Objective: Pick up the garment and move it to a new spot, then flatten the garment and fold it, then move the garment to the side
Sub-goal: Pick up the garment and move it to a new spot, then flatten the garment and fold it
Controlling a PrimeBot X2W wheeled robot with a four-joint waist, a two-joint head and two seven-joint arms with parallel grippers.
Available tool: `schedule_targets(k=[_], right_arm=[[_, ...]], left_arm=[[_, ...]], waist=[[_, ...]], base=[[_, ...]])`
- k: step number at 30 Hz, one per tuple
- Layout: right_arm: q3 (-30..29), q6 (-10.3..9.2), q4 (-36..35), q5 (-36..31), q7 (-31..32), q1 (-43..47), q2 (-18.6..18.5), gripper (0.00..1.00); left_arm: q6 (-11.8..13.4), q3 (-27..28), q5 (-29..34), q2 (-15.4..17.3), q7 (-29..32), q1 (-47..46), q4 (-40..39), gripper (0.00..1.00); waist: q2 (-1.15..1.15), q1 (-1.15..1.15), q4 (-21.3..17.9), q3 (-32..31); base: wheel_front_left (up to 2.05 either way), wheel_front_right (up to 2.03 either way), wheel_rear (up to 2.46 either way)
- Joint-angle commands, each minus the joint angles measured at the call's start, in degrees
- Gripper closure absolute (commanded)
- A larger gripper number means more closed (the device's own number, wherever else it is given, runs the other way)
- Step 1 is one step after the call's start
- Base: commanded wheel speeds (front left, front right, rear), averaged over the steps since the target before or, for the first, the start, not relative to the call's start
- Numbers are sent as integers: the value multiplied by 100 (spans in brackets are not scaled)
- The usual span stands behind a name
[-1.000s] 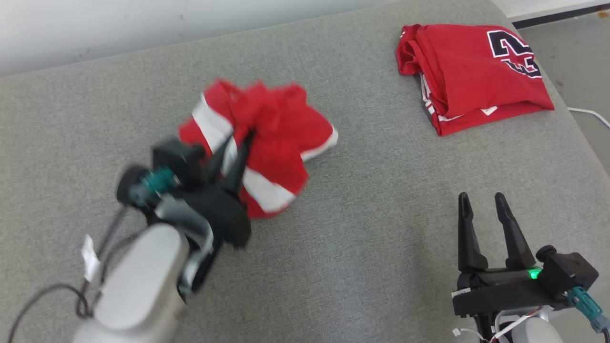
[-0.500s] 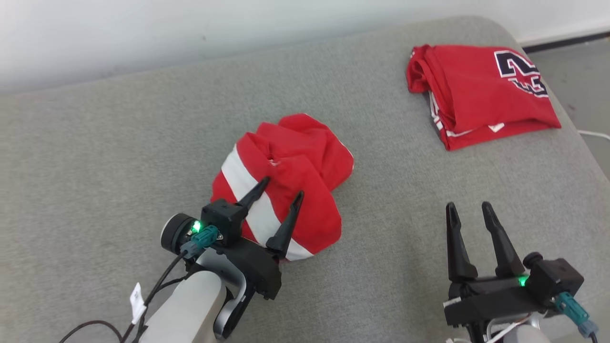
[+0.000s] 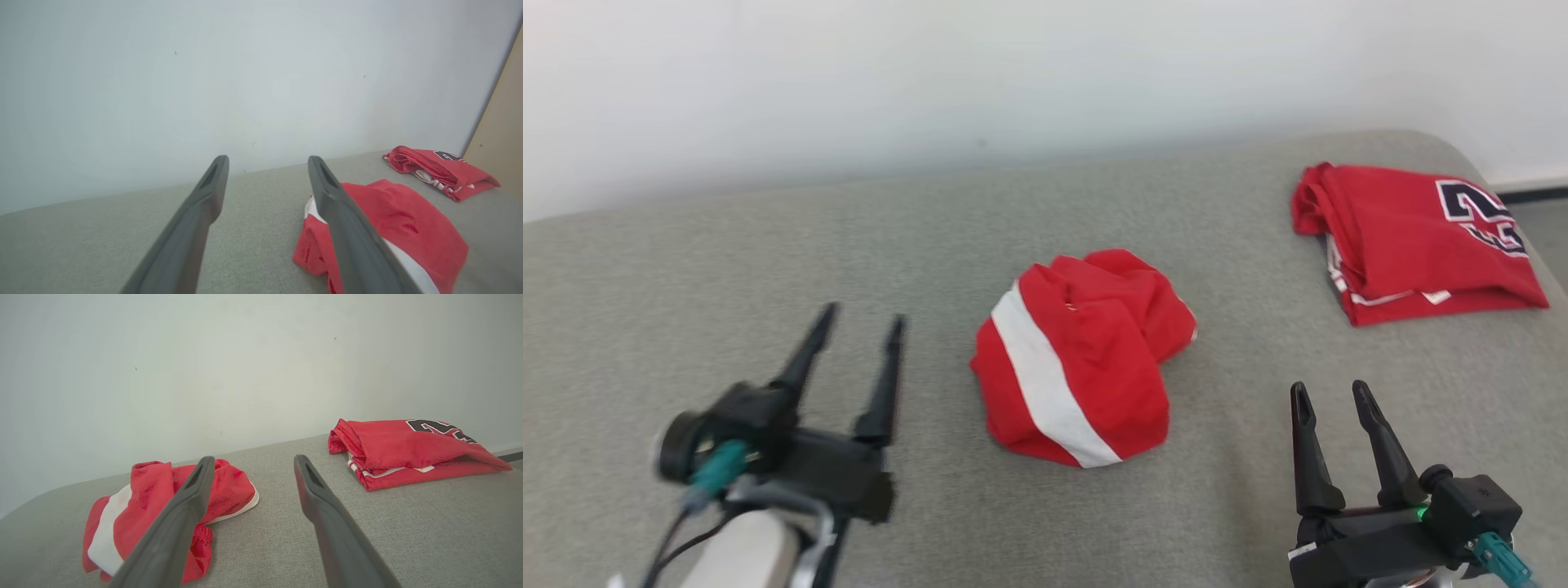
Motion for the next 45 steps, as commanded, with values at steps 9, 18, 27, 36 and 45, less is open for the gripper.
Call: schedule_targets(k=[9, 18, 27, 36, 45], right_arm=[[44, -1, -128, -55, 1, 249, 1, 0], [63, -1, -193, -107, 1, 477, 1, 0], [38, -1, -211, -202, 1, 620, 0, 0], [0, -1, -123, -219, 1, 671, 0, 0], [31, -1, -7, -230, 1, 684, -32, 0]], left_arm=[[251, 1414, 448, 200, -7, 1300, -1294, 0], [-33, 1944, 800, -154, -7, 2205, -1611, 0], [-390, 2401, 997, -546, -7, 2673, -1709, 0], [-770, 2724, 1084, -755, -8, 2838, -1605, 0], [-905, 2840, 1184, -871, -8, 2736, -1439, 0]], waist=[[1, 1, 466, -333], [1, 1, 622, -388], [1, 1, 673, -344], [1, 1, 726, -346], [1, 1, 715, -369]], base=[[0, 0, 0], [0, 0, 0], [0, 0, 0], [0, 0, 0], [0, 0, 0]])
